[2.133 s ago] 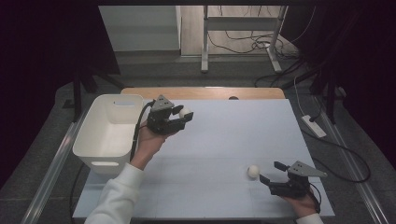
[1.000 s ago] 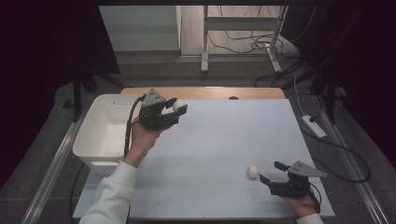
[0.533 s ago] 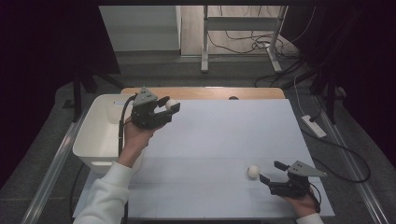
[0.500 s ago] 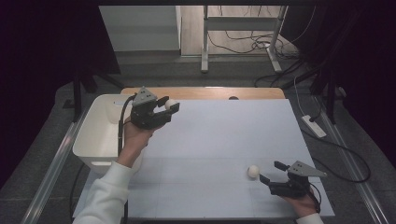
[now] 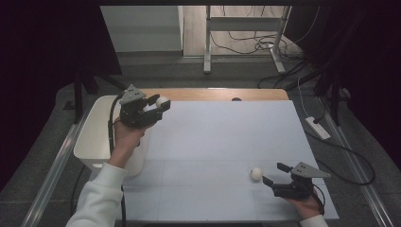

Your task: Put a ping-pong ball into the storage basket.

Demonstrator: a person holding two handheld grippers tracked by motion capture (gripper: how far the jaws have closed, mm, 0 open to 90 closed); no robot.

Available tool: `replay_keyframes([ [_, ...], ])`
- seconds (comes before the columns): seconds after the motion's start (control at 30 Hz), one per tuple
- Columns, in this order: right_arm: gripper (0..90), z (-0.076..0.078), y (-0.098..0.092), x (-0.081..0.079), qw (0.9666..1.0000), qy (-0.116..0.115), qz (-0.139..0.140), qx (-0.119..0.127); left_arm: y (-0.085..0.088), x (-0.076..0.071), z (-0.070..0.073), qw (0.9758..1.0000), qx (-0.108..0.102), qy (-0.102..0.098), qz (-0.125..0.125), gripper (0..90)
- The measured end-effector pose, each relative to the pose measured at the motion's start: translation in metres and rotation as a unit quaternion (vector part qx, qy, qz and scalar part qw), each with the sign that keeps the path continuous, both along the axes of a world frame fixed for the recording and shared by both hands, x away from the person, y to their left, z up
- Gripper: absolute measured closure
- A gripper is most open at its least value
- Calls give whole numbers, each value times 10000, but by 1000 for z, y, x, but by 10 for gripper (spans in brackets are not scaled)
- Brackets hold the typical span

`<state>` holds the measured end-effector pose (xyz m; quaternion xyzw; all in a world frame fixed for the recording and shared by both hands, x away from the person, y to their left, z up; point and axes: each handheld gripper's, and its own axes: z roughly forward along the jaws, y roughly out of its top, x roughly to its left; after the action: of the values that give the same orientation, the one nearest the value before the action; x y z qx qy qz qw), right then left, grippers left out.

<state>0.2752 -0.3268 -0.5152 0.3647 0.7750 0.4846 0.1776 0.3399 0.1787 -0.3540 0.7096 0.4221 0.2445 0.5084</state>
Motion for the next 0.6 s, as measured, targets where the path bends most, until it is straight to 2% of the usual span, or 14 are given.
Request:
replay_keyframes([
  [0.2,154,0,-1,1,10000,27,-54,39,14,4,-2,9998,-117,76,162,507],
  [0.43,155,2,-2,0,9999,15,-89,85,17,6,-3,9996,-113,105,239,507],
  [0.6,155,2,-2,-1,9999,13,-79,85,22,8,-4,9993,-190,153,296,507],
])
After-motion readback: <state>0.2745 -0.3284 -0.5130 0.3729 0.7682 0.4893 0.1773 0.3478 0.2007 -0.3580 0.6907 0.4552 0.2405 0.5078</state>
